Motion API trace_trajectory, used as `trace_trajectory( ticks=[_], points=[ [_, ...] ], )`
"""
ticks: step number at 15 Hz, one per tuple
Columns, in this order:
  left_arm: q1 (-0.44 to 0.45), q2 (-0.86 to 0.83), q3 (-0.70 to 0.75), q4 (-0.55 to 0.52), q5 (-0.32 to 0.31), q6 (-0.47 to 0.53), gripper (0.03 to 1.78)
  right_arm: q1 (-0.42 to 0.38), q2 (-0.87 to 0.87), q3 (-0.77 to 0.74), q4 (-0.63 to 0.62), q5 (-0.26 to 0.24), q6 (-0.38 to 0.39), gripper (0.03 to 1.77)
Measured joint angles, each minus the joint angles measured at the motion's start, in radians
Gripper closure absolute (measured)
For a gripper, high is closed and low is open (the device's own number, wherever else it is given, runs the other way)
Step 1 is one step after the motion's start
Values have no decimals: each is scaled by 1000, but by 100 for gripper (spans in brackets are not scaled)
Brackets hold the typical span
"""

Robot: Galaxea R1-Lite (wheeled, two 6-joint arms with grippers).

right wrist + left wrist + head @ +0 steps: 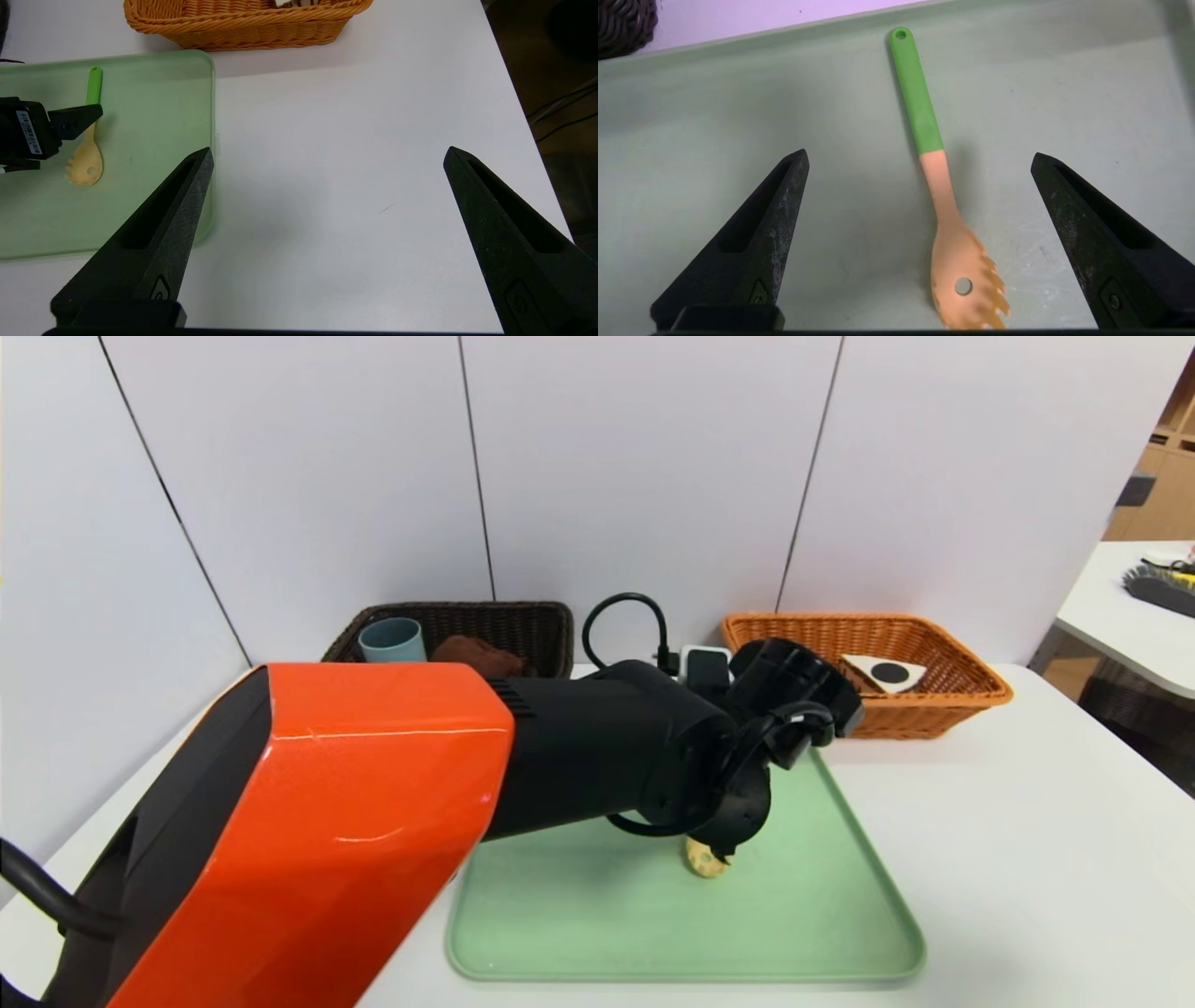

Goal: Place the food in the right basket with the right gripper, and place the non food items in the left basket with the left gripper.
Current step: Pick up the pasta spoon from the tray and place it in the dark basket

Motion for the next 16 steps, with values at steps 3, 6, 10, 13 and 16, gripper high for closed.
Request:
trace_trajectory(
  ticks=[3, 6, 10, 13, 16],
  points=[
    [-1, 2, 0, 24, -5, -43, 12, -1, -6, 7, 0, 0, 0, 10],
    [0, 9, 0, 29, -6, -42, 12, -1, -11, 16, 1, 2, 0, 10],
    [-1, 19, 0, 48, -13, -42, 12, -1, -19, 22, 1, 3, 1, 10],
    [0, 29, 0, 53, -13, -37, 12, -2, -27, 34, 1, 4, 37, 10],
    [2, 35, 0, 50, -32, -36, 12, -3, -30, 38, 0, 3, 39, 10]
  ],
)
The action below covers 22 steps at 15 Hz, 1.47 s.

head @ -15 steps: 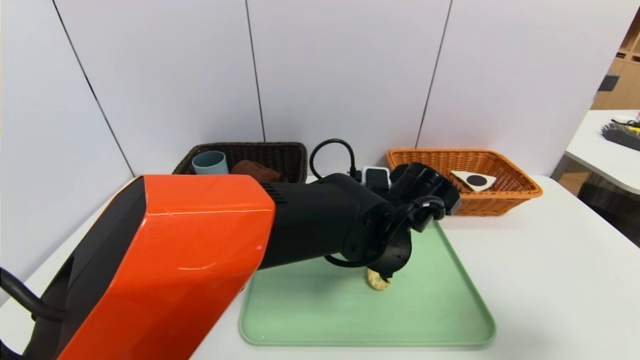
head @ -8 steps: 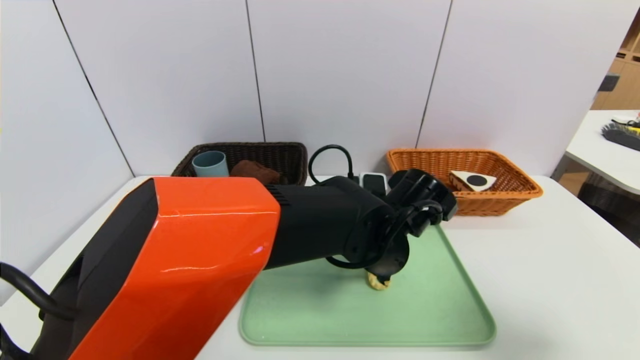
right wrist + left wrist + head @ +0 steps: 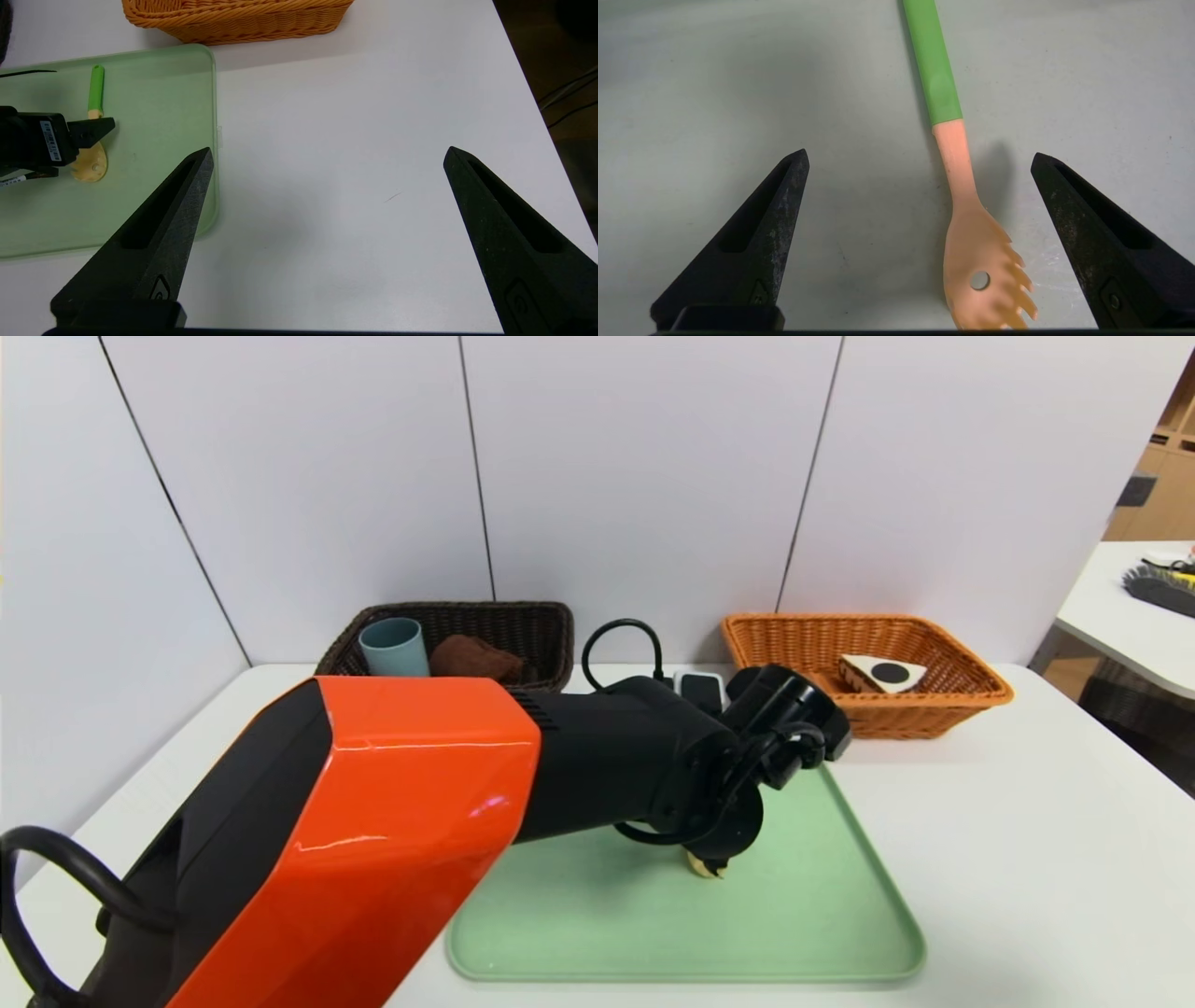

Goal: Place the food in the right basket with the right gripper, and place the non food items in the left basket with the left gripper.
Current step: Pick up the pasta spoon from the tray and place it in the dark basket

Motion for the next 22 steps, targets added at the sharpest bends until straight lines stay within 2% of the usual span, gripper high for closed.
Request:
trace_trajectory(
  ticks=[22],
  points=[
    [24, 31, -1, -33, -15, -17, 12, 0, 5, 1, -2, 2, -4, 10]
  ],
)
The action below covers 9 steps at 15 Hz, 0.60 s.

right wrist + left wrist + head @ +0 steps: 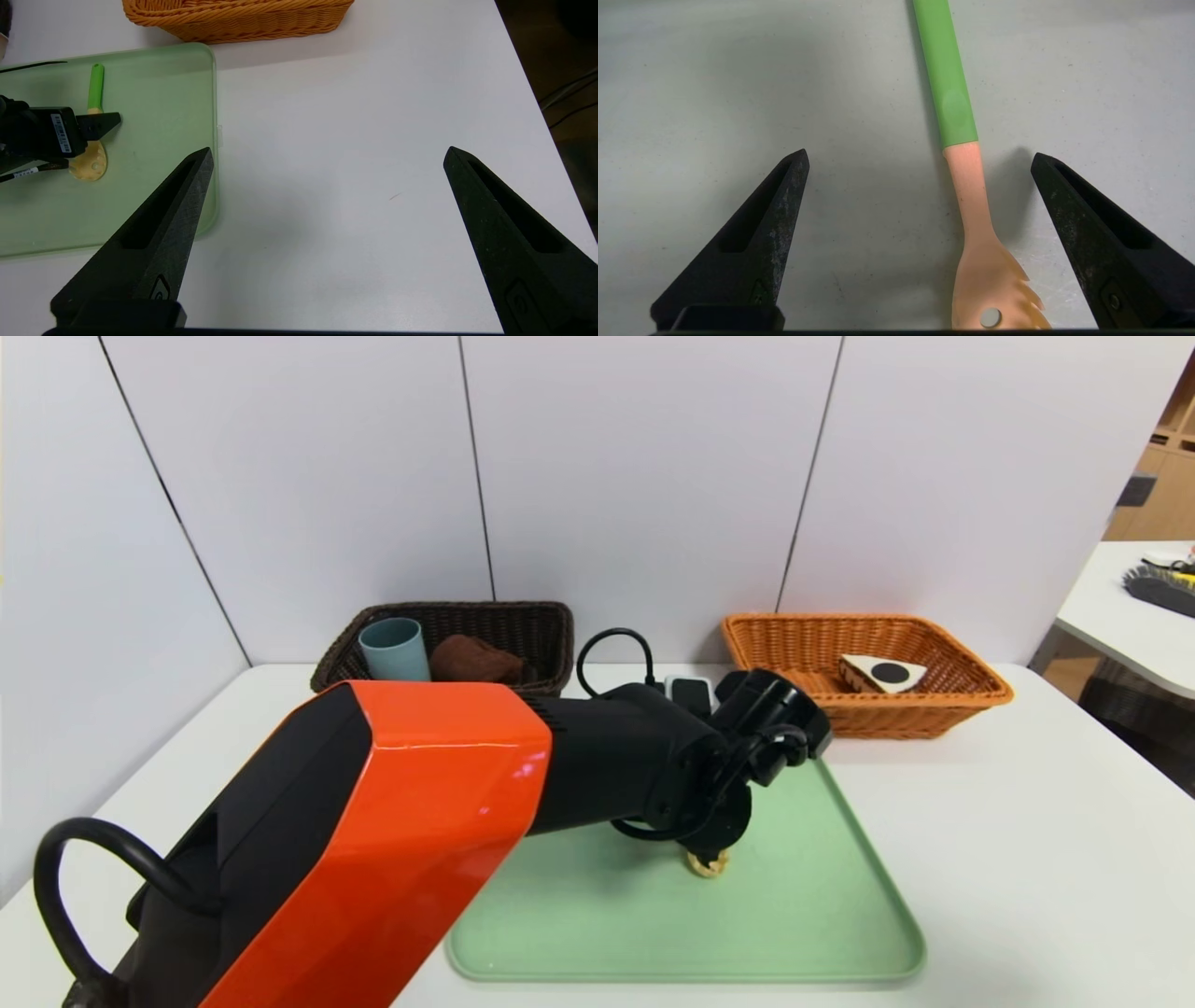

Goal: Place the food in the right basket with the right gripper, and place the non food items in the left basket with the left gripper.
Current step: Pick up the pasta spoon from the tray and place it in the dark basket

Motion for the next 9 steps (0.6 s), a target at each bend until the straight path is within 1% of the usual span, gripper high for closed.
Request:
trace_trajectory(
  ticks=[3, 9],
  points=[
    [0, 0, 0, 2, 0, -28, 12, 0, 1, 0, 0, 0, 0, 10],
    [0, 0, 1, 11, 0, -33, 12, 0, 1, -1, 0, 0, -1, 10]
  ],
)
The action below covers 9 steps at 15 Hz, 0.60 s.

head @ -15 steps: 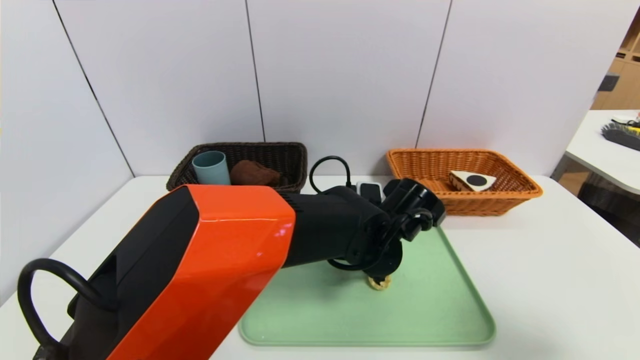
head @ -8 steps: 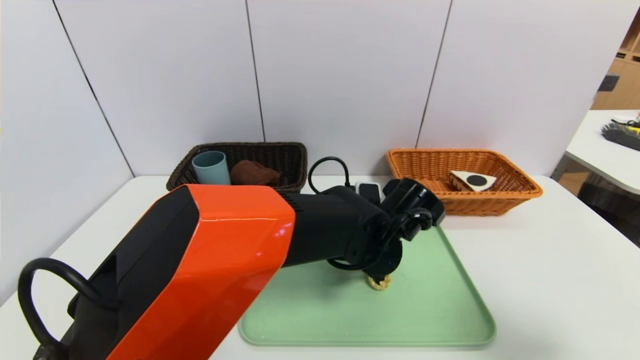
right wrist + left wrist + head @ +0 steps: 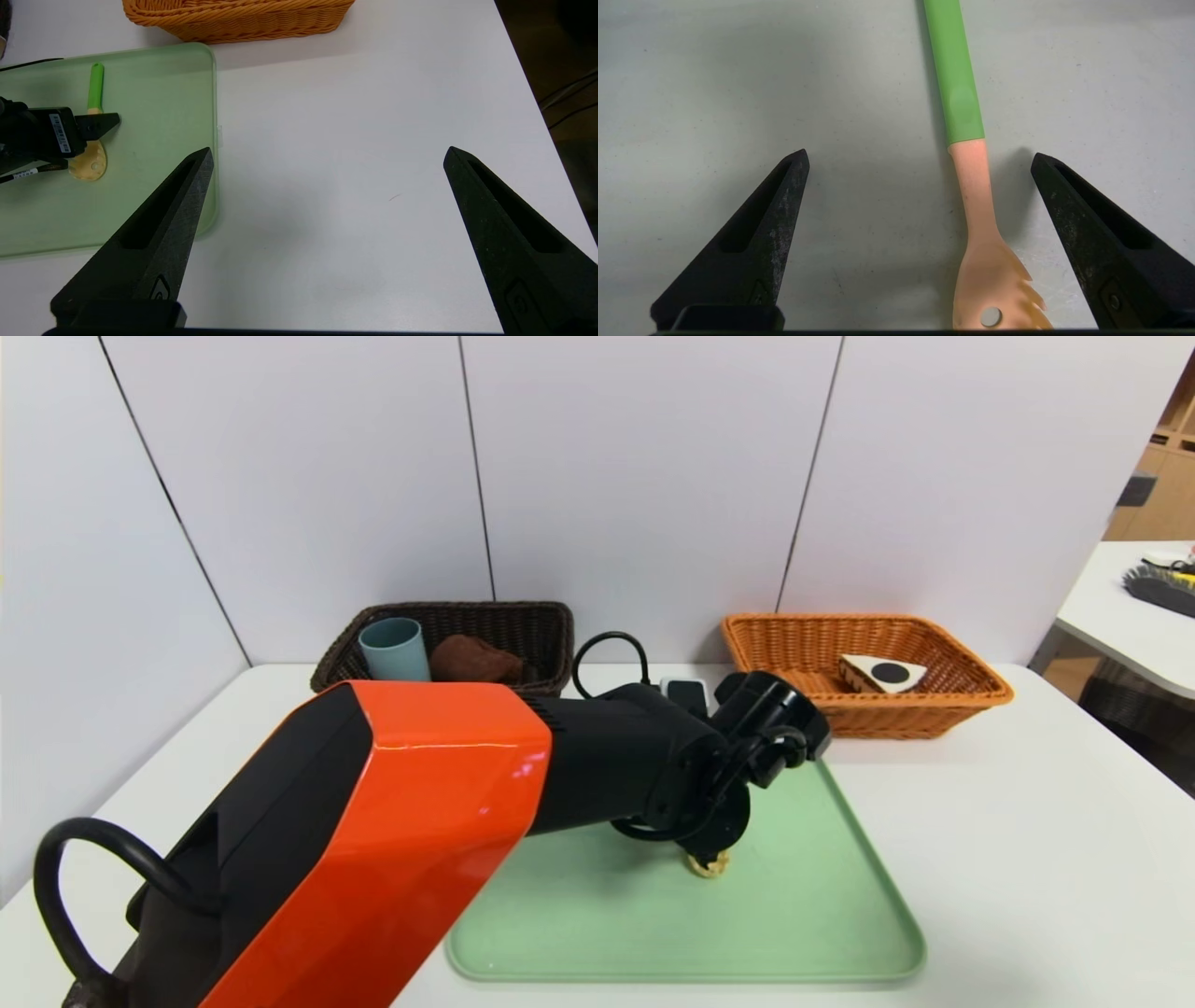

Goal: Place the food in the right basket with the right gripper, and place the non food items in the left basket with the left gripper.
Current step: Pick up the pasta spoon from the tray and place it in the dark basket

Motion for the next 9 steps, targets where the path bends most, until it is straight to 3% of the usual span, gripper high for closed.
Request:
trace_trajectory(
  ticks=[9],
  points=[
    [-1, 3, 0, 0, 0, -3, 12, 0, 1, -7, -2, 0, -1, 10]
  ],
)
